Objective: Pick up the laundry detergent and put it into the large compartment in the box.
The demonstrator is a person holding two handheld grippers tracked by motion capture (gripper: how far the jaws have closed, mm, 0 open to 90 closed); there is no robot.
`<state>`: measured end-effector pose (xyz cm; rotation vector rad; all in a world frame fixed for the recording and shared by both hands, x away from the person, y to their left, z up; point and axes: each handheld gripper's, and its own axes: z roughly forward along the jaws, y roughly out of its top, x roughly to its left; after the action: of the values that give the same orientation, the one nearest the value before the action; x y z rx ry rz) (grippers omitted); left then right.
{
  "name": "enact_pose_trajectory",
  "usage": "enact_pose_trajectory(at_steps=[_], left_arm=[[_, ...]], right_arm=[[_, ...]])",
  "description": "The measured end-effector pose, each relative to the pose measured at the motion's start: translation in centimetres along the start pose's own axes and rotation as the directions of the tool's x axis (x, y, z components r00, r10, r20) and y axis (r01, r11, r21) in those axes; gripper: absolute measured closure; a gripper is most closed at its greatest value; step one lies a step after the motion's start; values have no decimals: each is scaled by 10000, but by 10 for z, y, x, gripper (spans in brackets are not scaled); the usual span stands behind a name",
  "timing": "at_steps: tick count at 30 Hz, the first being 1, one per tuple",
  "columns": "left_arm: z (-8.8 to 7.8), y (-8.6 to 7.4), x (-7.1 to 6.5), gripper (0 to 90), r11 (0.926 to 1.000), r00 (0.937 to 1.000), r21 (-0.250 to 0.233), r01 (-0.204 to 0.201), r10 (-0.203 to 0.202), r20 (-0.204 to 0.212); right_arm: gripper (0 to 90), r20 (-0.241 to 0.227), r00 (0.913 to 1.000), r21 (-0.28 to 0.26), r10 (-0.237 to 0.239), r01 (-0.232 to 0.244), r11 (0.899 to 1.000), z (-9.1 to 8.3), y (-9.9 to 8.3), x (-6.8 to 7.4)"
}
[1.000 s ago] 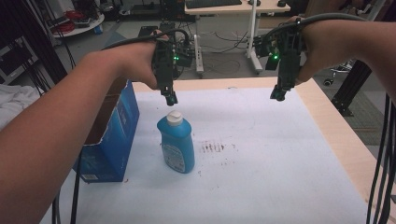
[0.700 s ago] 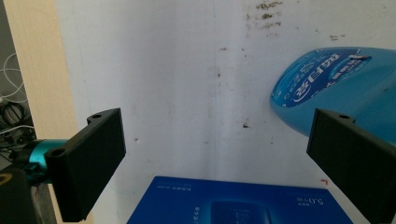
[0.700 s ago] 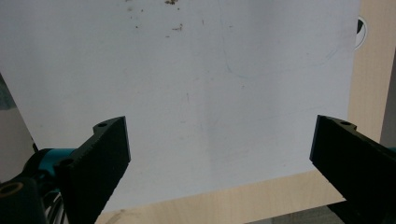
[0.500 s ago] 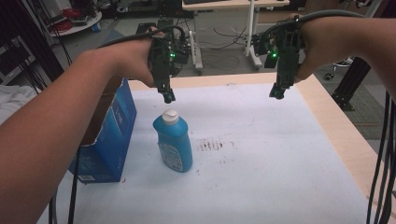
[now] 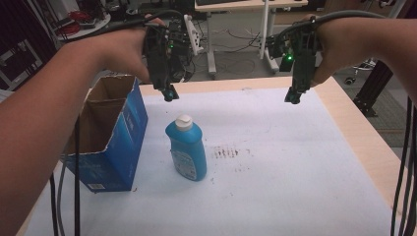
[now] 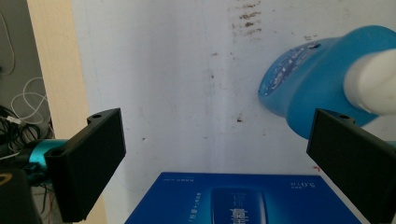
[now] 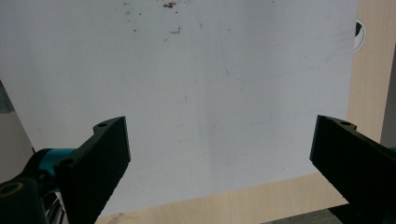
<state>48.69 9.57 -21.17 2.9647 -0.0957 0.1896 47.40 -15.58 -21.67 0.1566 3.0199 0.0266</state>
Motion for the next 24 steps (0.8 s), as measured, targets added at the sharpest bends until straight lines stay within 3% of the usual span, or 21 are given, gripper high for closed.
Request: enact_pose_trajectory(at_steps=[12, 19, 24], left_arm=[[-8, -3, -25, 45, 9960, 9947, 171, -871, 861, 555], [0, 2, -38, 45, 9859, 9814, -61, -1675, 1673, 944], [9, 3, -43, 45, 9802, 9741, 67, -1978, 1958, 1131]], right_arm=[[41, -21, 9998, 132, 177, -177, 9998, 1, 1, 8], [40, -17, 9996, 240, 283, -282, 9993, 3, 3, 9], [40, -27, 9995, 259, 312, -311, 9992, 2, 4, 11]])
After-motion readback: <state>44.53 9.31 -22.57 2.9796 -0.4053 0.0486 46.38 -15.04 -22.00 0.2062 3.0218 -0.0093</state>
